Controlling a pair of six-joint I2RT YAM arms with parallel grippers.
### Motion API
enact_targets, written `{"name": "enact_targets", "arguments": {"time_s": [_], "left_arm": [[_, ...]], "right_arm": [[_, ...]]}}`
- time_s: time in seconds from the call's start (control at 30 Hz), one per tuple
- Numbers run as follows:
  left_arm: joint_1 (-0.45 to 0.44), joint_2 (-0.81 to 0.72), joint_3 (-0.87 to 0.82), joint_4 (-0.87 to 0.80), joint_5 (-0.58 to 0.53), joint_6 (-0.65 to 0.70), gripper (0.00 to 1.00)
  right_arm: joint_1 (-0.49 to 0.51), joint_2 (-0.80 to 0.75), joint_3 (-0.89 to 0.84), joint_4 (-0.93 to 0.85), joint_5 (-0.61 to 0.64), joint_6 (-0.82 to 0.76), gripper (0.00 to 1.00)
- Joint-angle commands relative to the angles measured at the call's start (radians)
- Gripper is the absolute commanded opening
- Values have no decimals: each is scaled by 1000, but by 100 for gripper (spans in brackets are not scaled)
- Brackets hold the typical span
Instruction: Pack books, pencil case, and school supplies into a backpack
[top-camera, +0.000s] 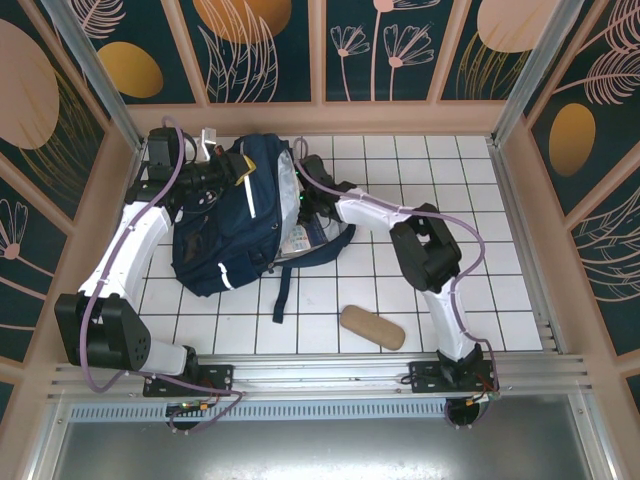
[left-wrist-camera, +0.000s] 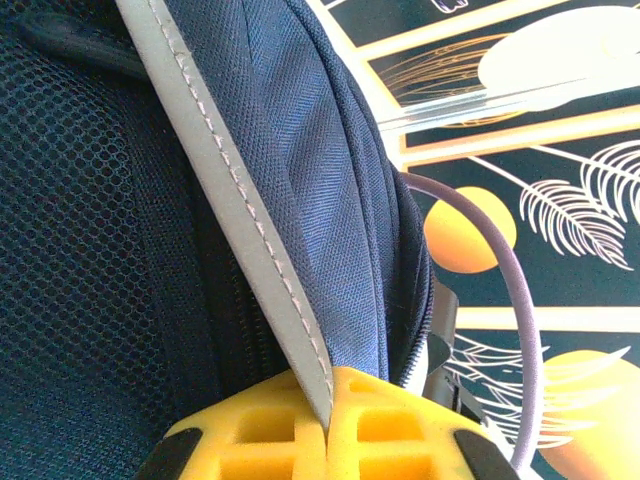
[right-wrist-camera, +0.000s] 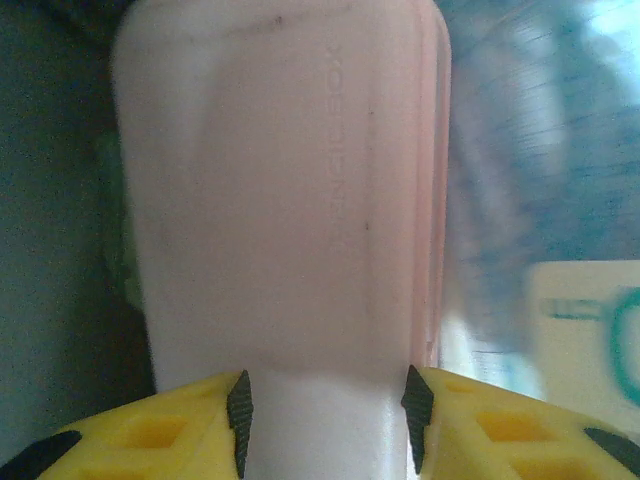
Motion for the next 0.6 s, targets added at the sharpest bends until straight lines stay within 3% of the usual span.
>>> {"name": "enact_targets", "arguments": {"time_s": [0.0,0.17,0.3,0.47,0.57], "left_arm": [[0,-73,24,183,59,-9,0],[0,-71,25,181,58,-7,0],[0,-71,16,176,52,4,0],[0,-81,-1,153,26,34,0],[0,-107,-19,115,-38,79,0]], "right_arm": [[66,57,77,99,-159,9,47],[95,49,100,188,-241,42,48],[44,-91,-77,260,-215,33,52],[-24,-318,-351,332,-244,-64,79],[-73,-477,-547,439,-282,-58,85]]}}
